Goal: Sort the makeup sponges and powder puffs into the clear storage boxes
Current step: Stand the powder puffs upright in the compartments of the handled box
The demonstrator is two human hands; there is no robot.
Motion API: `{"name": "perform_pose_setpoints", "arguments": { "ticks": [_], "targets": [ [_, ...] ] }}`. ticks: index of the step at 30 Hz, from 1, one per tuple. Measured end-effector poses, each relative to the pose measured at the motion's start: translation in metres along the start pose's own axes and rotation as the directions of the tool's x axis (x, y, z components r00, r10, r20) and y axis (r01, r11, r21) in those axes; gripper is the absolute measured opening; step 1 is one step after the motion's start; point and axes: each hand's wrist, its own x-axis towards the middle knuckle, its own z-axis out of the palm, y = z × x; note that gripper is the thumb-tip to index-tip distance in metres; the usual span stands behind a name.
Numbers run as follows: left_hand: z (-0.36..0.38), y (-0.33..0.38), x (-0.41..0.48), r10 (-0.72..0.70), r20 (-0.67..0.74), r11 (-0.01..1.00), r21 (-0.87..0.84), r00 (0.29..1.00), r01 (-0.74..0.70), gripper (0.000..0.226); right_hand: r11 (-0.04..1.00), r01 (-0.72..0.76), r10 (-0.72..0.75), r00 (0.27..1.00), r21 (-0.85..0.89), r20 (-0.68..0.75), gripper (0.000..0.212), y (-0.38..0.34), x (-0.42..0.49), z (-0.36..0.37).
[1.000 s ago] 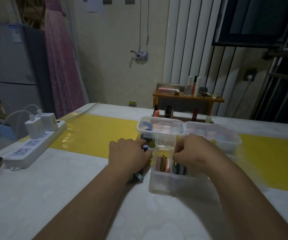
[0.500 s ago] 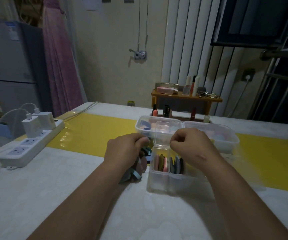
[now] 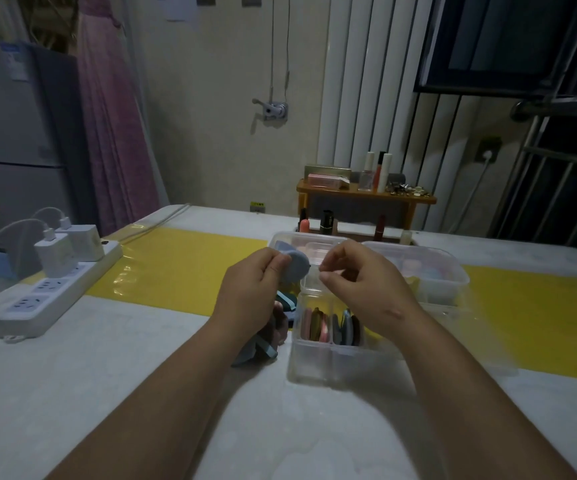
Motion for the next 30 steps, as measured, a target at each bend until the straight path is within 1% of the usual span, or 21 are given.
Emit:
{"name": "perform_pose_setpoints", "arguments": {
  "ticks": [2,4,6,7,8,10,12,14,17,20,23,27,30],
  "targets": [
    [0.002,0.004,-0.001,-0.002,0.050,0.998,-0.057,0.999,0.005,0.030,0.999,0.021,-0.022,1.000,0.039,0.009,0.014,-0.003,0.000,0.001],
    [0.004,0.006,-0.001,0.001,0.091,0.994,-0.112,0.996,0.009,0.030,0.998,0.046,-0.047,0.999,0.029,0.018,0.020,-0.006,-0.001,0.001],
    [0.004,0.007,-0.002,0.014,0.095,0.991,-0.137,0.995,0.000,0.028,0.998,0.055,-0.055,0.998,0.010,0.007,0.025,-0.006,-0.001,0.000],
    [0.003,0.006,-0.002,0.023,0.094,0.992,-0.124,0.995,-0.011,0.026,0.998,0.056,-0.056,0.998,0.012,-0.002,0.025,-0.006,-0.001,-0.001],
    [0.001,0.004,-0.002,0.038,0.100,0.996,-0.078,0.994,-0.030,0.024,0.998,0.054,-0.054,0.998,0.026,-0.013,0.023,-0.005,-0.001,-0.002],
    [-0.004,0.000,-0.001,0.084,0.125,0.988,0.117,0.989,-0.099,0.025,0.998,0.046,-0.044,0.998,0.051,-0.041,0.018,-0.006,-0.001,-0.007],
    [-0.008,-0.005,0.001,0.118,0.147,0.938,0.307,0.982,-0.159,0.033,0.999,0.023,-0.020,0.998,0.037,-0.066,0.015,-0.006,0.002,-0.013],
    [-0.009,-0.009,0.003,0.146,0.151,0.911,0.365,0.978,-0.193,0.036,1.000,-0.010,0.011,0.997,0.015,-0.078,0.015,-0.005,0.004,-0.019],
    [-0.009,-0.011,0.002,0.177,0.163,0.900,0.372,0.971,-0.227,0.028,0.999,-0.026,0.023,0.996,-0.041,-0.088,0.017,-0.003,0.005,-0.026],
    [-0.008,-0.010,0.000,0.188,0.175,0.916,0.323,0.966,-0.237,0.023,0.995,-0.015,0.006,0.995,-0.099,-0.095,0.018,0.004,0.000,-0.030],
    [-0.004,-0.005,-0.002,0.204,0.190,0.924,0.286,0.960,-0.253,0.027,0.996,-0.046,0.037,0.993,-0.082,-0.112,0.016,0.014,-0.004,-0.032],
    [-0.002,-0.001,-0.007,0.208,0.225,0.917,0.294,0.952,-0.270,0.022,0.995,-0.060,0.048,0.989,-0.080,-0.142,0.017,0.024,-0.012,-0.033],
    [-0.001,0.000,-0.008,0.177,0.248,0.921,0.300,0.952,-0.249,0.020,0.994,-0.072,0.057,0.983,-0.084,-0.173,0.017,0.023,-0.016,-0.038]
  ]
}}
